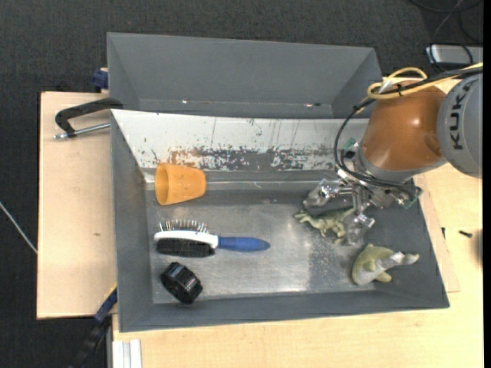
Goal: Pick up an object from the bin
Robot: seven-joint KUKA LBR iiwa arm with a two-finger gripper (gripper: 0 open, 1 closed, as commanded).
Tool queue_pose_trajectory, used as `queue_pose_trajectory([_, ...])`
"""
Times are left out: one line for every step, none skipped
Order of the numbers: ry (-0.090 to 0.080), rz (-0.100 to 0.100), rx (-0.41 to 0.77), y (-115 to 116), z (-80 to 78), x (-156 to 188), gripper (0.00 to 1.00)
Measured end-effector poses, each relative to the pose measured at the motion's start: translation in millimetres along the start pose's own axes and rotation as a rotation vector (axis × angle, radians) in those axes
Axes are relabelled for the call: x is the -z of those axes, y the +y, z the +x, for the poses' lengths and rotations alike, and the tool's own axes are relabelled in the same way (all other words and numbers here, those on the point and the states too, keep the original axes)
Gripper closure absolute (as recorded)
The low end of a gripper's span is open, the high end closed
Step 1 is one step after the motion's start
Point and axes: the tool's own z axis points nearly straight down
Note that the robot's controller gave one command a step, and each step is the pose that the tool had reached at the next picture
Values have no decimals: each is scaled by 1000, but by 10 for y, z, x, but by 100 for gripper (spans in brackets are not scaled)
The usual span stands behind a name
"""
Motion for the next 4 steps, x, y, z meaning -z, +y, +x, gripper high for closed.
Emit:
queue_pose_trajectory([0,1,-2,-9,-12,17,0])
queue_pose_trajectory([-3,1,-2,-10,-25,25,100])
queue_pose_trajectory([-3,3,-4,-18,-46,260,100])
queue_pose_trajectory([-7,8,-7,-37,-80,1167,100])
